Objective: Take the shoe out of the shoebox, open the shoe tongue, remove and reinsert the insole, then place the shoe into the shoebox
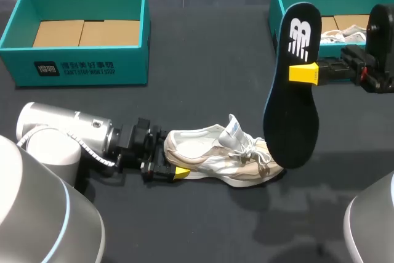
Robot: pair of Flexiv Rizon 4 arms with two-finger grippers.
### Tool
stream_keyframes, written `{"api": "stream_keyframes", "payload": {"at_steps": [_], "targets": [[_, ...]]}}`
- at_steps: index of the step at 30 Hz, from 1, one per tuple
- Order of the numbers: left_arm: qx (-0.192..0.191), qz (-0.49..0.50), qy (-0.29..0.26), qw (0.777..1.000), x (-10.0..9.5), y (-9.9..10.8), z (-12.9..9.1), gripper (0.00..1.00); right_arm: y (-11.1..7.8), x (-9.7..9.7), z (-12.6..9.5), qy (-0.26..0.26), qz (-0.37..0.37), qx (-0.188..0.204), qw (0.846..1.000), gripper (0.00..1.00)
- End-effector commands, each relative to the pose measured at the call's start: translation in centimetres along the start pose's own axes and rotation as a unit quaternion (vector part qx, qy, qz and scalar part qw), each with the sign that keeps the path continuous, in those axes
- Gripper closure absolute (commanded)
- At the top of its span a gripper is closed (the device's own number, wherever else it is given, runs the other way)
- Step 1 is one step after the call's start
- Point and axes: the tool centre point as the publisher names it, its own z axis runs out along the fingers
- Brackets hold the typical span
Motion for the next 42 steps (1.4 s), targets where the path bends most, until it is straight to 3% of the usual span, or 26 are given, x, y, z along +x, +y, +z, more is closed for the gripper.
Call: {"api": "stream_keyframes", "payload": {"at_steps": [1,16,29,33,36,42], "targets": [[-0.011,-0.001,0.004,1.000,0.0,0.4,-0.4,0.00,0.1,-0.1,0.2,0.000,0.000,0.001,1.000,1.00],[-0.087,0.006,-0.008,0.996,0.7,1.0,-3.5,0.00,0.1,-0.1,0.2,0.000,0.000,0.001,1.000,1.00],[-0.160,0.005,-0.013,0.987,0.0,0.7,-5.4,0.00,0.1,-0.1,0.2,0.000,0.000,0.001,1.000,1.00],[-0.198,0.008,-0.019,0.980,-0.5,0.4,-6.0,0.00,0.1,-0.1,0.2,0.000,0.000,0.001,1.000,1.00],[-0.252,0.032,-0.021,0.967,-0.5,-0.4,-6.8,0.00,0.1,-0.1,0.2,0.000,0.000,0.001,1.000,1.00],[-0.252,0.032,-0.021,0.967,-0.5,-0.4,-6.8,0.00,0.1,-0.1,0.2,0.000,0.000,0.001,1.000,1.00]]}}
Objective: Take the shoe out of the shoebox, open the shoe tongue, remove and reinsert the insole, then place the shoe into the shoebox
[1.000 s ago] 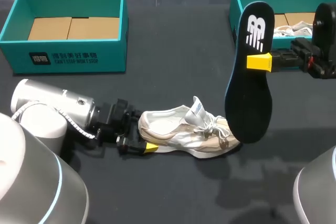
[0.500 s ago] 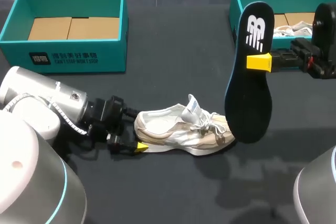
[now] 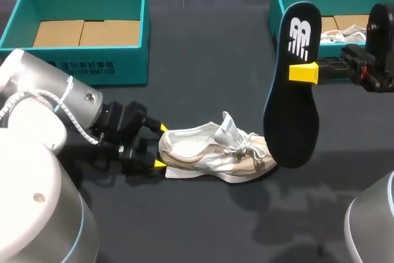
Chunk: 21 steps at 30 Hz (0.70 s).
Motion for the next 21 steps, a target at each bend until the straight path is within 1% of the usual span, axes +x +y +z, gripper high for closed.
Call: {"api": "stream_keyframes", "payload": {"at_steps": [1,8,9,11,12,13,14,15,16,17,18,21], "targets": [[-0.025,-0.001,-0.001,1.000,0.2,-0.4,-0.4,0.00,0.0,-0.1,0.2,0.000,0.001,0.000,1.000,1.00],[-0.025,-0.001,-0.001,1.000,0.2,-0.4,-0.4,0.00,0.0,-0.1,0.2,0.000,0.001,0.000,1.000,1.00],[-0.037,0.010,-0.001,0.999,0.5,-0.6,-0.4,0.00,0.0,-0.1,0.2,0.000,0.001,0.000,1.000,1.00],[-0.082,-0.005,0.001,0.997,0.6,-1.2,-0.8,0.00,0.0,-0.1,0.2,0.000,0.001,0.000,1.000,1.00],[-0.087,0.007,0.002,0.996,0.9,-1.5,-1.3,0.00,0.0,-0.1,0.2,0.000,0.001,0.000,1.000,1.00],[-0.125,0.002,0.002,0.992,1.1,-1.9,-1.7,0.00,0.0,-0.1,0.2,0.000,0.001,0.000,1.000,1.00],[-0.141,0.006,0.005,0.990,1.2,-2.1,-1.9,0.00,0.0,-0.1,0.2,0.000,0.001,0.000,1.000,1.00],[-0.150,0.005,0.015,0.988,1.4,-2.5,-2.5,0.00,0.0,-0.1,0.2,0.000,0.001,0.000,1.000,1.00],[-0.171,0.000,0.021,0.985,1.3,-2.7,-2.7,0.00,0.0,-0.1,0.2,0.000,0.001,0.000,1.000,1.00],[-0.201,0.003,0.019,0.979,1.3,-3.2,-3.0,0.00,0.0,-0.1,0.2,0.000,0.001,0.000,1.000,1.00],[-0.220,0.005,0.013,0.975,1.4,-3.8,-3.5,0.00,0.0,-0.1,0.2,0.000,0.001,0.000,1.000,1.00],[-0.220,0.005,0.013,0.975,1.4,-3.8,-3.5,0.00,0.0,-0.1,0.2,0.000,0.001,0.000,1.000,1.00]]}}
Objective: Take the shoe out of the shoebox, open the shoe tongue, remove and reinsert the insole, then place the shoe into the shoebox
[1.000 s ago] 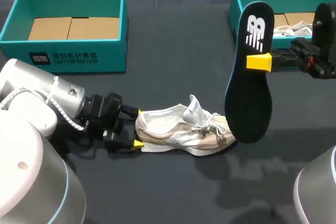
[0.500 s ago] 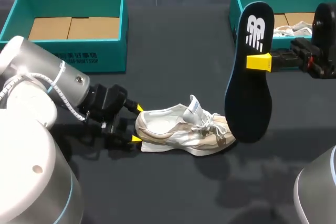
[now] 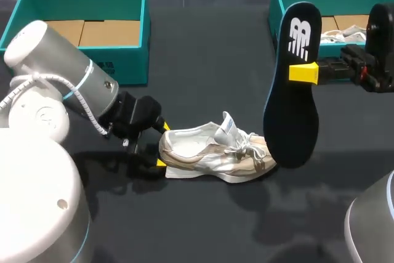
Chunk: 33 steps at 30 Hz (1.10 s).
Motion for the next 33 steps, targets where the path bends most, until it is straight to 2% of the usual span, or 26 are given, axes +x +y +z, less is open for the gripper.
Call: {"api": "stream_keyframes", "payload": {"at_steps": [1,9,17,25,33], "targets": [[-0.103,-0.002,0.005,0.995,0.0,-1.0,-1.9,0.00,0.0,-0.1,0.1,0.000,0.001,0.000,1.000,1.00],[-0.103,-0.002,0.005,0.995,0.0,-1.0,-1.9,0.00,0.0,-0.1,0.1,0.000,0.001,0.000,1.000,1.00],[-0.177,0.010,0.002,0.984,0.2,-2.9,-2.8,0.00,0.0,-0.1,0.1,0.000,0.001,0.000,1.000,1.00],[-0.177,0.010,0.002,0.984,0.2,-2.9,-2.8,0.00,0.0,-0.1,0.1,0.000,0.001,0.000,1.000,1.00],[-0.193,0.011,-0.012,0.981,-0.2,-3.8,-3.0,0.00,0.0,-0.1,0.1,0.000,0.001,0.000,1.000,1.00]]}}
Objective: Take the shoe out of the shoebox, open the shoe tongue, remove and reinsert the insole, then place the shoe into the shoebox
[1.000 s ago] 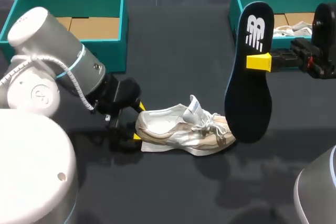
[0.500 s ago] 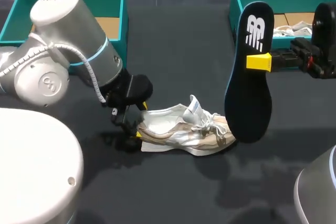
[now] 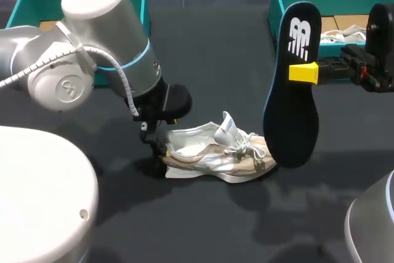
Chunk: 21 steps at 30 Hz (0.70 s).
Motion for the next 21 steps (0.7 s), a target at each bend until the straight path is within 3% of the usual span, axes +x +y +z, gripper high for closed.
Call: {"api": "stream_keyframes", "payload": {"at_steps": [1,7,16,21], "targets": [[-0.010,0.002,0.000,1.000,-0.1,-0.7,-0.3,0.00,0.0,-0.1,0.2,0.000,0.001,0.000,1.000,1.00],[-0.016,0.008,0.001,1.000,-0.4,-1.6,-0.5,0.00,0.0,-0.1,0.2,0.000,0.001,0.000,1.000,1.00],[-0.024,0.030,0.012,0.999,-3.2,-4.7,-0.8,0.00,0.0,-0.1,0.2,0.000,0.001,0.000,1.000,1.00],[-0.024,0.030,0.012,0.999,-3.2,-4.7,-0.8,0.00,0.0,-0.1,0.2,0.000,0.001,0.000,1.000,1.00]]}}
